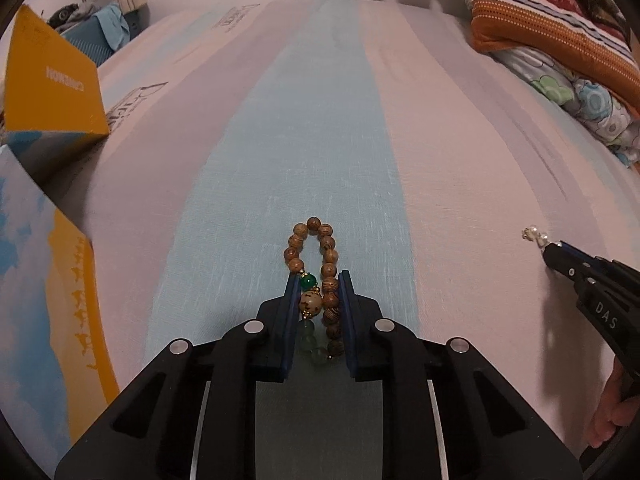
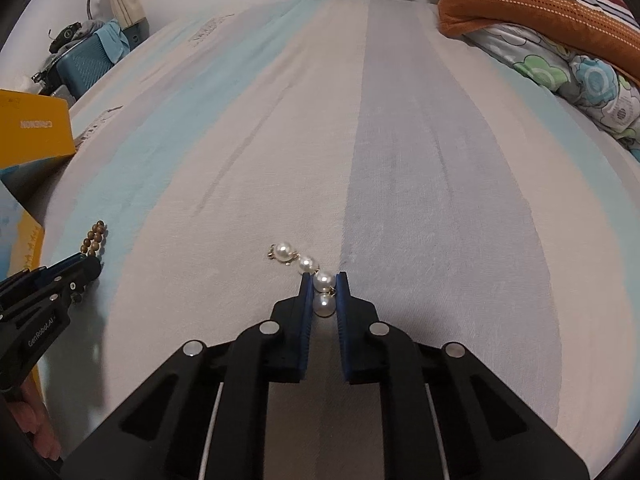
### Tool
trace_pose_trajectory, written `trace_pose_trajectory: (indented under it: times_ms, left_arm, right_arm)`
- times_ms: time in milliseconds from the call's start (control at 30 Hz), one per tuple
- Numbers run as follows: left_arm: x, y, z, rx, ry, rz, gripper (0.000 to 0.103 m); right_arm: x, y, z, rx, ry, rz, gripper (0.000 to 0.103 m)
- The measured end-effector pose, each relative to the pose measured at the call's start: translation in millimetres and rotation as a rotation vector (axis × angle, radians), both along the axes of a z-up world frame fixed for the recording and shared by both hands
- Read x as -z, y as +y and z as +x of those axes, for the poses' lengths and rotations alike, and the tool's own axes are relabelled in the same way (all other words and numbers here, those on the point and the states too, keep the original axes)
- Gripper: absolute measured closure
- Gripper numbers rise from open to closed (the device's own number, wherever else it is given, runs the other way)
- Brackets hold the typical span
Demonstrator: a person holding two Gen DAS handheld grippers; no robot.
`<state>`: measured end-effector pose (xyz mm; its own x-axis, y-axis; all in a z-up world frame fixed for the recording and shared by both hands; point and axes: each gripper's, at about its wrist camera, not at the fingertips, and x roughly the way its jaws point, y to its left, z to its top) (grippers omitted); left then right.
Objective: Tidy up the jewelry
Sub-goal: 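Grasp the pearl string with the right tool while the left tool grasps the brown wooden bead bracelet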
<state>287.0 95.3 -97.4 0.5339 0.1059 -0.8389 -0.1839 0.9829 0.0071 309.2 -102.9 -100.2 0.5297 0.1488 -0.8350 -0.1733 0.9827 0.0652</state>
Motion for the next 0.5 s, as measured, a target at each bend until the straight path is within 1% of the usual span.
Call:
trace_pose_trajectory:
  times_ms: [267,500]
  left_arm:
    - [-10,-2,-13,0.000,0.012,0.010,0.085]
    - [-22,-4,-27,-0.006,0.011,0.014,0.085]
  right_arm:
    - [-9,0,-12,-0.006,0.005,0.033,0.092]
    - [-24,-6,-24,0.006,-0.005,0.065,0.092]
